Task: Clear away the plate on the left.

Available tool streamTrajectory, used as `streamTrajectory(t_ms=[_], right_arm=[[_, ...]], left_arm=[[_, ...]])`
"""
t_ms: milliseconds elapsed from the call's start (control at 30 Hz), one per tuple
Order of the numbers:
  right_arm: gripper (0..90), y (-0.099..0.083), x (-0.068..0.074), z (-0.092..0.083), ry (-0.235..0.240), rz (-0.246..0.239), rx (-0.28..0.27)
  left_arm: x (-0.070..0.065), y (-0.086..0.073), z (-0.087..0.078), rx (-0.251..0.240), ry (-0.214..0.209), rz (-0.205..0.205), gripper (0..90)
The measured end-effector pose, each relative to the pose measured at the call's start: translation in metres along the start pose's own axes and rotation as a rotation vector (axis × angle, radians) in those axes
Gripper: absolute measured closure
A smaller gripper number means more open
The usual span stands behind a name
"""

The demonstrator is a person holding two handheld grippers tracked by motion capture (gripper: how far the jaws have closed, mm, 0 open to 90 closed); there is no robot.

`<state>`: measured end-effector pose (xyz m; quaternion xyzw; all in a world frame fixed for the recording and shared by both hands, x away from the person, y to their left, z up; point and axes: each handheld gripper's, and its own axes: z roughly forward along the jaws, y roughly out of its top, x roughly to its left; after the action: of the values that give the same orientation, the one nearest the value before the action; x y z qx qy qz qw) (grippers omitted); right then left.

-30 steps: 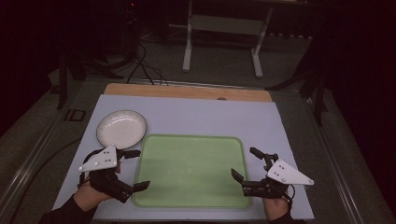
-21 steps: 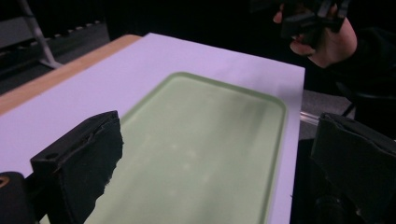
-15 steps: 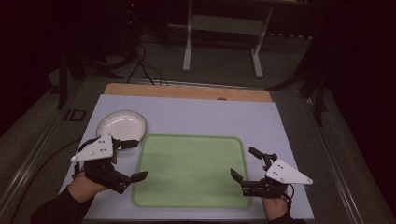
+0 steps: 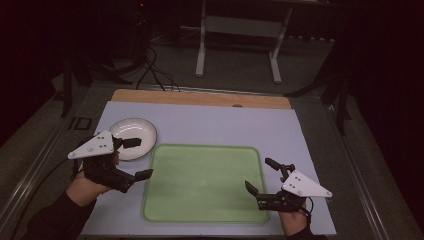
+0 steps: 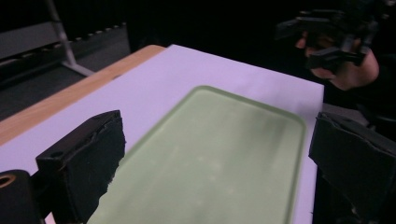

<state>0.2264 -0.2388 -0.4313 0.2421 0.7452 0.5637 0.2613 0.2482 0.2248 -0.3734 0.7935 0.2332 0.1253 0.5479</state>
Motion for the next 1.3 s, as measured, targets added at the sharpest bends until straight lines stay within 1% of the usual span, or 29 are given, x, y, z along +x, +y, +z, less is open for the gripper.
streamTrajectory(t_ms=[33, 67, 100, 133, 233, 333, 400, 433, 467, 533, 567, 633, 667, 700, 733, 767, 800, 833, 867, 900, 967, 1000, 1033, 1067, 1100, 1133, 1200, 1233, 1300], right_arm=[[10.1, 0.0, 0.0, 0.0, 0.0, -0.001, -0.003], [10.1, 0.0, 0.0, -0.001, -0.001, -0.002, -0.003], [10.1, 0.0, 0.0, -0.001, -0.003, -0.003, -0.004], [10.1, 0.0, 0.0, -0.001, -0.004, -0.002, -0.005], [10.1, 0.0, 0.0, -0.001, -0.006, -0.001, -0.006], [10.1, 0.0, 0.0, 0.0, -0.005, -0.001, 0.002], [10.1, 0.0, 0.0, 0.0, -0.004, 0.002, 0.003], [10.1, 0.0, 0.0, 0.0, -0.005, 0.003, 0.003], [10.1, 0.0, 0.0, 0.0, -0.005, 0.003, 0.003], [10.1, 0.0, 0.0, 0.0, -0.005, 0.0, 0.0], [10.1, 0.0, 0.0, 0.0, -0.007, 0.0, 0.001], [10.1, 0.0, 0.0, 0.0, -0.005, 0.002, 0.002], [10.1, 0.0, 0.0, 0.0, -0.007, 0.002, 0.003], [10.1, 0.0, 0.0, 0.0, -0.006, 0.001, 0.003], [10.1, 0.0, 0.0, 0.0, -0.006, 0.001, 0.003], [10.1, 0.0, 0.0, 0.001, -0.007, 0.003, 0.003], [10.1, 0.0, 0.0, 0.001, -0.006, 0.002, 0.004], [10.1, 0.0, 0.0, 0.001, -0.006, 0.001, 0.004], [10.1, 0.0, 0.0, 0.001, -0.006, 0.0, 0.005], [10.1, 0.0, 0.001, 0.001, -0.004, -0.001, 0.007], [10.1, 0.0, 0.001, 0.001, -0.004, -0.001, 0.007], [10.1, 0.0, 0.001, 0.001, -0.004, -0.001, 0.007], [10.1, 0.0, 0.001, 0.001, -0.004, -0.001, 0.007], [10.1, 0.0, 0.001, 0.001, -0.004, -0.002, 0.006], [10.1, 0.0, 0.001, 0.001, -0.004, -0.002, 0.006], [10.1, 0.0, 0.001, 0.002, -0.004, -0.003, 0.007], [10.1, -0.001, 0.001, 0.002, -0.004, -0.003, 0.008], [10.1, -0.001, 0.001, 0.002, -0.004, -0.004, 0.008], [10.2, -0.001, 0.001, 0.002, -0.003, -0.005, 0.007]], left_arm=[[0.0, 0.0, 0.0, 0.0, 0.0, 0.0, 3.4], [0.005, 0.0, -0.003, -0.003, 0.02, -0.009, 3.5], [0.008, 0.001, -0.004, -0.002, 0.022, -0.017, 3.5], [0.011, 0.001, -0.007, -0.004, 0.037, -0.019, 3.5], [0.016, 0.0, -0.01, 0.002, 0.049, -0.027, 3.5], [0.03, -0.002, -0.018, -0.007, 0.093, -0.062, 3.5], [0.033, -0.002, -0.02, -0.008, 0.096, -0.071, 4.1], [0.037, -0.003, -0.022, -0.015, 0.122, -0.079, 4.1], [0.037, -0.003, -0.022, -0.015, 0.122, -0.079, 4.3], [0.053, -0.007, -0.029, -0.013, 0.159, -0.114, 4.3], [0.056, -0.009, -0.031, -0.017, 0.172, -0.126, 4.3], [0.06, -0.01, -0.033, -0.018, 0.181, -0.136, 4.3], [0.068, -0.014, -0.035, -0.013, 0.2, -0.159, 4.3], [0.072, -0.017, -0.036, -0.007, 0.209, -0.173, 4.3], [0.072, -0.017, -0.036, -0.007, 0.209, -0.173, 4.3], [0.081, -0.023, -0.037, -0.001, 0.229, -0.209, 4.3], [0.086, -0.027, -0.037, 0.006, 0.23, -0.227, 4.3], [0.086, -0.027, -0.037, 0.006, 0.23, -0.227, 4.3], [0.094, -0.034, -0.037, 0.018, 0.256, -0.268, 4.3], [0.099, -0.038, -0.037, 0.028, 0.251, -0.286, 4.3], [0.107, -0.046, -0.037, 0.04, 0.263, -0.327, 4.3], [0.107, -0.046, -0.037, 0.04, 0.263, -0.327, 4.3], [0.11, -0.049, -0.037, 0.049, 0.26, -0.346, 4.3], [0.116, -0.055, -0.038, 0.059, 0.284, -0.374, 4.3], [0.116, -0.055, -0.038, 0.059, 0.284, -0.374, 4.3], [0.122, -0.061, -0.039, 0.063, 0.292, -0.406, 4.3], [0.128, -0.067, -0.039, 0.067, 0.296, -0.447, 4.8], [0.13, -0.069, -0.04, 0.067, 0.301, -0.456, 4.8], [0.137, -0.075, -0.04, 0.082, 0.312, -0.5, 5.1]])
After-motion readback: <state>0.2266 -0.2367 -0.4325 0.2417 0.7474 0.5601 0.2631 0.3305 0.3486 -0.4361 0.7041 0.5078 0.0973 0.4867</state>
